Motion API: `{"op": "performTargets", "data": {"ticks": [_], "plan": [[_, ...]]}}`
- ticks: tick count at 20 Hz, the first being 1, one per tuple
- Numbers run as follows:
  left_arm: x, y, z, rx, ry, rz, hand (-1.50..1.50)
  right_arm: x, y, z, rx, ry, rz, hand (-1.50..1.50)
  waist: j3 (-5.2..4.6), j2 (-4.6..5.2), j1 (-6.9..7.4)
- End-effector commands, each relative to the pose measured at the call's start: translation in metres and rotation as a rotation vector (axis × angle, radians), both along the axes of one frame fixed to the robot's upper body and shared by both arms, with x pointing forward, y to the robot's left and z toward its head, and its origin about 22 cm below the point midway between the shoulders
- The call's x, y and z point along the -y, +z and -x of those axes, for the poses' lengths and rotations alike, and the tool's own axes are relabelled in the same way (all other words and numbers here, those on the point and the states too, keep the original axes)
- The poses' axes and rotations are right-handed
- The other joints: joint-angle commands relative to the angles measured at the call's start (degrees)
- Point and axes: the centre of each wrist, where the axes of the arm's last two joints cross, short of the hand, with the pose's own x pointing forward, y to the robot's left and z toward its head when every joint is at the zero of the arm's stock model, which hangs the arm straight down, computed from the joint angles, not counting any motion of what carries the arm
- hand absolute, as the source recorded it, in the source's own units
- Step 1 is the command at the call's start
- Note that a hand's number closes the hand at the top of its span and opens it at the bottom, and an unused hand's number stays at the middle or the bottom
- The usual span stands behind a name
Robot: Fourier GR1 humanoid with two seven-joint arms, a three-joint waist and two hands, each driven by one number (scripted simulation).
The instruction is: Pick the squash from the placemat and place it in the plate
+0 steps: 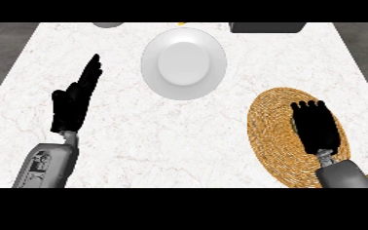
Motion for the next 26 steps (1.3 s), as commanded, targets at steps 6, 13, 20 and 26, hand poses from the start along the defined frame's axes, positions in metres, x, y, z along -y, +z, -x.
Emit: {"op": "performTargets", "data": {"ticks": [6,13,20,26], "plan": [[0.005,0.002,0.012,0.002,0.010,-0.011,0.00,-0.004,0.000,-0.001,0.071,0.065,0.022,1.50,-0.01,-0.05,0.03],[0.023,0.015,-0.009,0.049,-0.108,-0.002,0.00,0.029,0.046,-0.081,-0.113,0.275,-0.427,1.50,0.59,2.78,6.87],[0.026,0.017,-0.016,0.047,-0.110,0.007,0.00,0.065,0.111,-0.128,0.040,0.470,-0.689,1.50,0.48,2.72,6.59],[0.024,0.016,-0.016,0.048,-0.105,0.005,0.00,0.061,0.146,-0.154,0.244,0.698,-0.920,1.50,0.34,2.14,6.21]]}}
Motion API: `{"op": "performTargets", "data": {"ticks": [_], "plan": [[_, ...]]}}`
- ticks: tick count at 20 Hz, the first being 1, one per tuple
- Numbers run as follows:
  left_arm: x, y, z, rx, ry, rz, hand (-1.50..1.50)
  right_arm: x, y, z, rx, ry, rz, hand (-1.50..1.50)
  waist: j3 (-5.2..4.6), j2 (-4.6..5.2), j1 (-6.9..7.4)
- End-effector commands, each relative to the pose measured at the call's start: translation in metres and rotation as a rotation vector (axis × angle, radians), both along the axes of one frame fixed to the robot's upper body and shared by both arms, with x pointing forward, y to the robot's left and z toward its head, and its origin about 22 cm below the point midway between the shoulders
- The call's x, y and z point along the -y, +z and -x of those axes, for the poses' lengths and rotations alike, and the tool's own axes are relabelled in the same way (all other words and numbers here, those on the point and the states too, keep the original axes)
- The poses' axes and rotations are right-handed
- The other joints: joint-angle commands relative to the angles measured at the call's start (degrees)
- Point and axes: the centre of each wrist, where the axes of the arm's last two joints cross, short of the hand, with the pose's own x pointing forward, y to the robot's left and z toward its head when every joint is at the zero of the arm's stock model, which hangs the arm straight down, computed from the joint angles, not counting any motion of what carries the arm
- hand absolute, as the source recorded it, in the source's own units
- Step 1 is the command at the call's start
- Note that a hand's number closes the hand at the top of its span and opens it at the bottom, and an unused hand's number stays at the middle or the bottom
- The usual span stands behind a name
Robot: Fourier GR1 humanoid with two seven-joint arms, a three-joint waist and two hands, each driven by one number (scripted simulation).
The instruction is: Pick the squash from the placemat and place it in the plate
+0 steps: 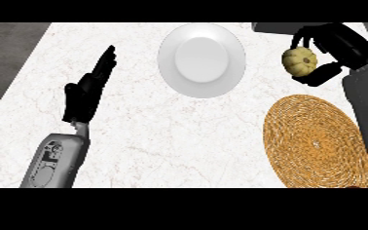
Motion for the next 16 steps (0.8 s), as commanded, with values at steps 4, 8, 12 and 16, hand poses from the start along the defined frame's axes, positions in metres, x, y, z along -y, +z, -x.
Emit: {"op": "performTargets", "data": {"ticks": [4,8,12,16], "plan": [[-0.001,0.000,-0.003,-0.002,0.005,0.004,0.00,-0.004,0.037,-0.029,0.143,0.272,-0.242,1.50,-0.19,-0.45,-0.49],[-0.006,0.004,-0.005,-0.010,0.015,-0.007,0.00,-0.031,0.026,-0.046,0.077,0.352,-0.275,1.50,-0.28,-0.48,-0.47],[-0.006,-0.005,-0.004,-0.022,0.013,-0.006,0.00,-0.076,0.014,-0.058,-0.034,0.406,-0.297,1.50,-0.37,-0.86,-1.80],[0.000,-0.010,0.007,-0.015,0.022,-0.003,0.00,-0.127,0.022,-0.068,-0.091,0.420,-0.287,1.50,-0.40,-1.15,-1.82]]}}
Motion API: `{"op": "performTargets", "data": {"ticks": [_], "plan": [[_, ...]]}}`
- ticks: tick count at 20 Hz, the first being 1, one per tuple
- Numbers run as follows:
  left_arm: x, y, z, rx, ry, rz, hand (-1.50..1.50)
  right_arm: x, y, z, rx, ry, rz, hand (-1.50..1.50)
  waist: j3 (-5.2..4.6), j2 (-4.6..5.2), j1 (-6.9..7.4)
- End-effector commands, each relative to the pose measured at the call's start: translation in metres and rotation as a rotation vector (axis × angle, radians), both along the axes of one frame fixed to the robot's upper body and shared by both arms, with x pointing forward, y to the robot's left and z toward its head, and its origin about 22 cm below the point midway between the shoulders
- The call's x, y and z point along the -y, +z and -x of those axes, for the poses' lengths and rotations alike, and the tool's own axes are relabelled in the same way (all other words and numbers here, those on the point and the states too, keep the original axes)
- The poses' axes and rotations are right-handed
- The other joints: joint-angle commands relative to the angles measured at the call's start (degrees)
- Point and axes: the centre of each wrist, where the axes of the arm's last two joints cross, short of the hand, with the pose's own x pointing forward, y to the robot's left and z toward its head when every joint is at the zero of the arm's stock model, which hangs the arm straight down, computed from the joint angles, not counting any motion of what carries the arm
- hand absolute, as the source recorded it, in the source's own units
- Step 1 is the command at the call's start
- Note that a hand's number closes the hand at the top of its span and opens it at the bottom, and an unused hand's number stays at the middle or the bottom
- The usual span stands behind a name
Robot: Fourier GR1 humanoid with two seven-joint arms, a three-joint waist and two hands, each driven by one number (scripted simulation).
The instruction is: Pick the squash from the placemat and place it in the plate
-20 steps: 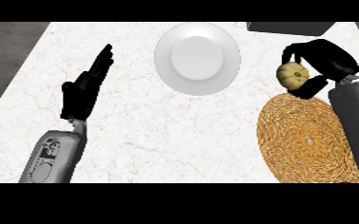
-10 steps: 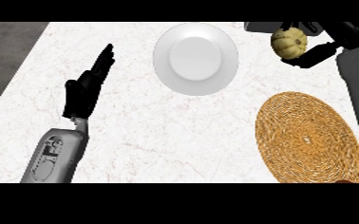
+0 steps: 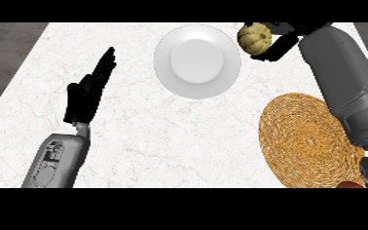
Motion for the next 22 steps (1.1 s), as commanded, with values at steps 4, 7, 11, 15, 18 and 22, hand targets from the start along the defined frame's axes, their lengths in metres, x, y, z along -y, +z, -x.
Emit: {"op": "performTargets", "data": {"ticks": [4,7,11,15,18,22], "plan": [[-0.005,0.008,-0.008,-0.012,0.022,0.016,0.00,-0.065,-0.029,-0.003,-0.083,0.131,0.012,1.50,-0.03,0.05,-0.92],[-0.007,-0.002,-0.002,-0.017,0.045,0.000,0.00,-0.105,-0.039,0.001,-0.079,0.140,0.035,1.50,-0.07,-0.44,-1.89],[-0.019,0.013,-0.008,-0.005,0.025,-0.021,0.00,-0.119,-0.049,0.005,-0.014,0.083,0.199,1.50,-0.07,0.22,-0.57],[0.010,-0.006,0.002,-0.005,0.025,-0.006,0.00,-0.152,-0.072,0.016,-0.094,0.049,0.231,1.50,-0.07,0.22,-0.53],[-0.002,0.004,-0.006,0.014,0.014,-0.005,0.00,-0.161,-0.088,0.024,-0.183,0.025,0.255,-1.50,-0.08,0.45,0.21],[0.007,-0.010,0.001,0.001,0.006,-0.023,0.00,-0.157,-0.100,0.027,-0.254,0.049,0.199,-1.50,-0.04,0.65,0.19]]}}
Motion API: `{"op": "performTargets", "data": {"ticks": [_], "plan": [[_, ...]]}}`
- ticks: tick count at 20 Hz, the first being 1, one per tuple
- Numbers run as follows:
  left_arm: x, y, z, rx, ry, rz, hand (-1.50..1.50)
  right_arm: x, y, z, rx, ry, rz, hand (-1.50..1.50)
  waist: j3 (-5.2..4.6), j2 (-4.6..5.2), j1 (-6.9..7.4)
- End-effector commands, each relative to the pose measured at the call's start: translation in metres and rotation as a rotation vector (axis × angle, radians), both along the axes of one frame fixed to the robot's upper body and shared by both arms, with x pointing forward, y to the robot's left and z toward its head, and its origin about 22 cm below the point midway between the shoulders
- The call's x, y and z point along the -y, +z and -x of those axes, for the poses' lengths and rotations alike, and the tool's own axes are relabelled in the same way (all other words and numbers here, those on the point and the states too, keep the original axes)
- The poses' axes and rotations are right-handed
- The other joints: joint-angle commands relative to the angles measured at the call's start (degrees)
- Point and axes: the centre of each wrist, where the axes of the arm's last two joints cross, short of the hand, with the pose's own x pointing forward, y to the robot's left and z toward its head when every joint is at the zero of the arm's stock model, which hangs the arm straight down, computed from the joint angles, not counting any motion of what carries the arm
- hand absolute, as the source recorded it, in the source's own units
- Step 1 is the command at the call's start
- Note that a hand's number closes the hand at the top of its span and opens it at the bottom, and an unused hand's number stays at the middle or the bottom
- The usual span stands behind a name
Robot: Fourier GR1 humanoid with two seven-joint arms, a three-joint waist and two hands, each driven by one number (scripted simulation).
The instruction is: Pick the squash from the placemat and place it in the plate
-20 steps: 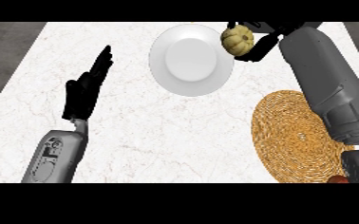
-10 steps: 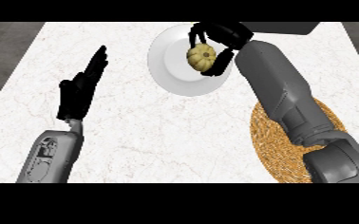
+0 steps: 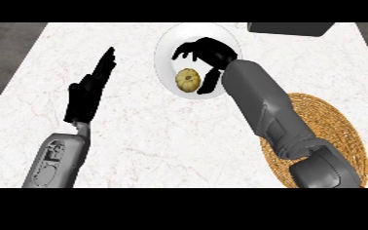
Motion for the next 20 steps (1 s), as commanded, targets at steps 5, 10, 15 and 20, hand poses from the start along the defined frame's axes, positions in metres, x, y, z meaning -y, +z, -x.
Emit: {"op": "performTargets", "data": {"ticks": [5,10,15,20], "plan": [[-0.008,0.016,-0.003,0.002,0.007,0.000,0.00,0.003,-0.023,0.009,-0.154,0.022,-0.172,-1.50,0.09,-0.06,0.23],[0.008,-0.002,0.002,-0.009,0.000,0.014,0.00,0.009,-0.011,0.002,-0.230,-0.041,-0.450,-1.50,0.08,-0.36,-1.03],[0.000,0.002,0.000,-0.007,0.013,0.008,0.00,0.070,0.022,-0.018,-0.257,-0.181,-0.585,-1.50,0.08,-0.10,-0.95],[0.001,0.000,-0.004,0.008,0.007,0.010,0.00,0.126,0.045,-0.024,-0.262,-0.281,-0.651,-1.50,0.08,0.58,-0.53]]}}
